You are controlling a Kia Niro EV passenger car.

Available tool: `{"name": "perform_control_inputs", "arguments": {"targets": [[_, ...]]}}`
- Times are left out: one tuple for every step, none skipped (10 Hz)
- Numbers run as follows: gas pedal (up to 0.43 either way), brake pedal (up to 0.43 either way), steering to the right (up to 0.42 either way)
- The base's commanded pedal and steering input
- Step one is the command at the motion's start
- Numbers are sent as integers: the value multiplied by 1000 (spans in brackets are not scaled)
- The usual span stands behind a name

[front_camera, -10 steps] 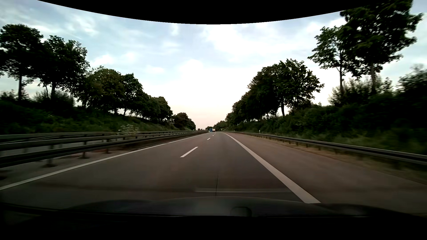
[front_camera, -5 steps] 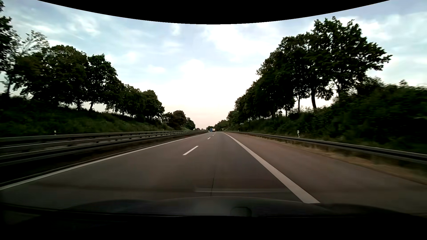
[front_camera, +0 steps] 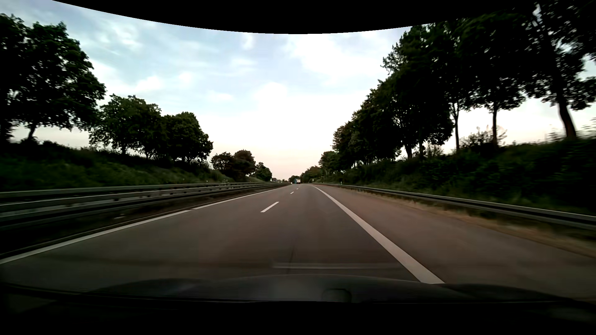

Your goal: Follow the waypoints while adhering to traffic rules and regulations

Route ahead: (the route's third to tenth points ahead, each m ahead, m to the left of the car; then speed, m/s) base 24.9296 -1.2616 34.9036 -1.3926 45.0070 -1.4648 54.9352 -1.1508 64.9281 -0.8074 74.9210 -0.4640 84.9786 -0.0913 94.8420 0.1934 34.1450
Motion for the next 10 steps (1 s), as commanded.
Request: {"name": "perform_control_inputs", "arguments": {"targets": [[280, 6, -5], [280, 6, -5], [280, 6, -5], [280, 6, -5], [280, 6, -5], [280, 6, -5], [280, 6, -5], [280, 6, -4], [280, 6, -4], [280, 6, -4]]}}
